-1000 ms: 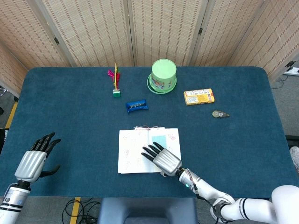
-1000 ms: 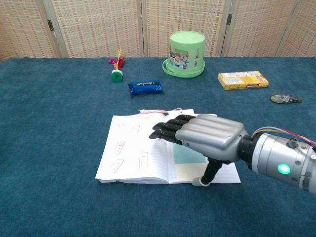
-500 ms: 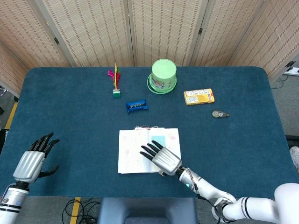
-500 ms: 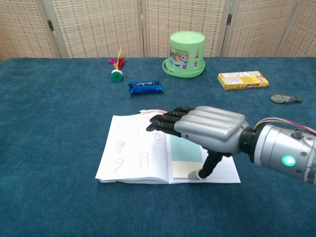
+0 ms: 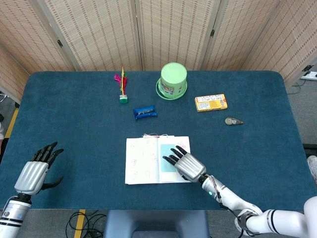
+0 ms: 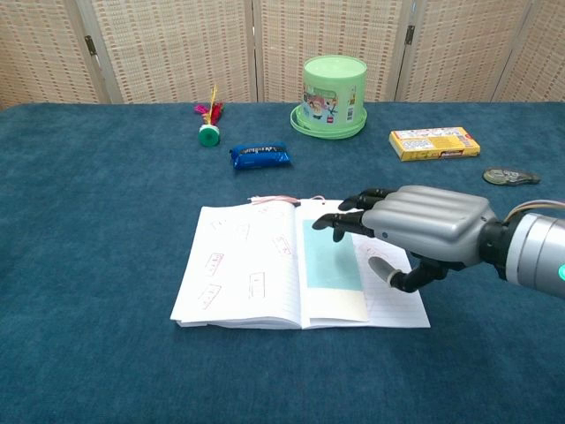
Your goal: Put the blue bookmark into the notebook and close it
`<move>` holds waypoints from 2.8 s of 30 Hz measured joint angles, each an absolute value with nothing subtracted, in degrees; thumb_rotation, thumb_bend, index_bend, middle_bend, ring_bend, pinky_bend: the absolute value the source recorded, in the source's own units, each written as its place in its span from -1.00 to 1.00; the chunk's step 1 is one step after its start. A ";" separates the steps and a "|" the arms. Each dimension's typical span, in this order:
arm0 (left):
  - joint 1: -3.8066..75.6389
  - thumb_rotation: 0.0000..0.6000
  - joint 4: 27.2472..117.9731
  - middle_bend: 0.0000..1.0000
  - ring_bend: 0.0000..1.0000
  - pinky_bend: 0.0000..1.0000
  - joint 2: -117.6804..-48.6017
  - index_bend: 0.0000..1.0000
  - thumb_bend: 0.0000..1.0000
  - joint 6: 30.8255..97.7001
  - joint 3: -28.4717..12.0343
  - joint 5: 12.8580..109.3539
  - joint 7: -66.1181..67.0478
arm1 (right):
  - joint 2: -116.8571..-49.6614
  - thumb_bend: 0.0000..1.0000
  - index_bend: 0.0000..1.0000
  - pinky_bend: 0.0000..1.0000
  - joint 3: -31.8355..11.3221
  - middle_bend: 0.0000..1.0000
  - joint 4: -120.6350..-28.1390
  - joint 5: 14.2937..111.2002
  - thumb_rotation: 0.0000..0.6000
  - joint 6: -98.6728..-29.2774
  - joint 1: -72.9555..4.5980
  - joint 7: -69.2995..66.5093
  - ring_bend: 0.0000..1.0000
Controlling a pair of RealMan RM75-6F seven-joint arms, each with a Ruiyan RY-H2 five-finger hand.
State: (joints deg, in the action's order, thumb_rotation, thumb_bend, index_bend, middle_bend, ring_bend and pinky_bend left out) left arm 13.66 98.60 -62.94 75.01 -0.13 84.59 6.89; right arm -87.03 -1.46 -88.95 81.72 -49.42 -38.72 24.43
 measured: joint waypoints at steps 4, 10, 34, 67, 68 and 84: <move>13.54 1.00 98.64 -1.00 -1.00 -0.71 -62.88 -0.69 -0.44 75.02 -0.11 84.50 6.98 | -88.21 0.28 -1.00 -1.00 -1.27 -0.58 -87.75 81.66 1.00 -48.81 -39.24 23.83 -1.00; 13.48 1.00 98.52 -1.00 -1.00 -0.71 -62.94 -0.69 -0.44 74.78 -0.12 84.30 6.87 | -89.43 0.28 -1.00 -1.00 -1.13 -0.58 -86.51 81.21 1.00 -48.02 -39.94 23.76 -1.00; 13.26 1.00 97.77 -1.00 -1.00 -0.71 -63.24 -0.69 -0.44 74.42 -0.07 84.14 6.33 | -92.32 0.28 -1.00 -1.00 -0.58 -0.58 -84.85 79.97 1.00 -47.16 -41.43 24.99 -1.00; 20.97 1.00 86.53 -1.00 -1.00 -0.71 -69.93 -0.59 -0.44 75.19 -1.17 99.22 4.62 | -65.01 -0.31 -1.00 -1.00 3.45 -0.70 -102.58 90.15 1.00 -75.16 -26.48 23.92 -1.00; 21.49 1.00 85.55 -1.00 -1.00 -0.71 -70.55 -0.59 -0.44 75.27 -1.13 100.13 4.39 | -63.95 -0.35 -1.00 -1.00 3.84 -0.71 -102.71 90.97 1.00 -77.20 -25.06 23.20 -1.00; 29.74 1.00 74.61 -1.00 -1.00 -0.71 -81.78 -0.65 -0.48 74.70 2.19 111.42 4.52 | -59.70 -0.61 -1.00 -1.00 6.64 -0.73 -98.90 96.26 1.00 -91.88 -10.58 14.79 -1.00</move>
State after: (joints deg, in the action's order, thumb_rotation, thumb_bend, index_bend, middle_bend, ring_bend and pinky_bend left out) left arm 29.74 74.61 -81.78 74.70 2.19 111.42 4.52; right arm -59.70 6.64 -98.90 96.26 -91.88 -10.58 14.79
